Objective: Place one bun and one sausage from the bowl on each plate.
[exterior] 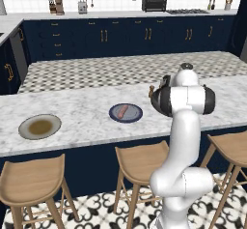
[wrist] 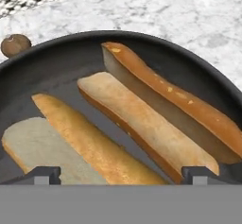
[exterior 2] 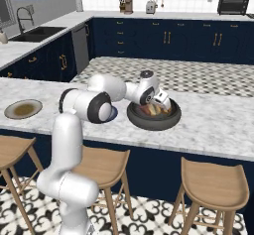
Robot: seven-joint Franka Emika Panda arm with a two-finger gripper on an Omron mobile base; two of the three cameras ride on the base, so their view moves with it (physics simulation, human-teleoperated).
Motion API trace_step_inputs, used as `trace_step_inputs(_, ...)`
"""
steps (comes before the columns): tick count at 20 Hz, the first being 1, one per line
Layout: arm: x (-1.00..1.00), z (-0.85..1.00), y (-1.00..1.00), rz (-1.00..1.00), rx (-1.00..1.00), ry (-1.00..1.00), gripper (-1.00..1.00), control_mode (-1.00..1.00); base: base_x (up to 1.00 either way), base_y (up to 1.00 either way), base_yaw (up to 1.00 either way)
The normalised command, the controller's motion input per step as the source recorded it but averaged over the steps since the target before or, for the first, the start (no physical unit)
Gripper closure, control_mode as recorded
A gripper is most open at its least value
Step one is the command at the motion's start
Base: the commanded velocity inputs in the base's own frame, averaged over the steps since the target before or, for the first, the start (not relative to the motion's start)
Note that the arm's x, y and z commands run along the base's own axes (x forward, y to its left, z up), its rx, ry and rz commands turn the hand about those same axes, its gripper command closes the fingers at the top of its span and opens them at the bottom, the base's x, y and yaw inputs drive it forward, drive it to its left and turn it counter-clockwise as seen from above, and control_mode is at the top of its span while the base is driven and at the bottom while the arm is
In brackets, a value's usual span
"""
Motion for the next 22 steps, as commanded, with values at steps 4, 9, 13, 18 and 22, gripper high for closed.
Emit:
trace_step_inputs(4,-0.43,-0.89,0.14,0.01,0.00,0.09,1.00,-1.00,0.00,0.00,0.00)
trace_step_inputs(9,-0.57,-0.18,0.24,0.00,0.01,-0.03,1.00,-1.00,0.00,0.00,0.00)
trace_step_inputs(13,-0.20,0.80,0.18,0.00,0.06,-0.28,1.00,-1.00,0.00,0.00,0.00)
trace_step_inputs(18,-0.22,0.89,0.15,0.00,0.01,-0.30,1.00,-1.00,0.00,0.00,0.00)
trace_step_inputs(22,-0.88,0.23,0.94,0.09,-0.01,-0.15,1.00,-1.00,0.00,0.00,0.00)
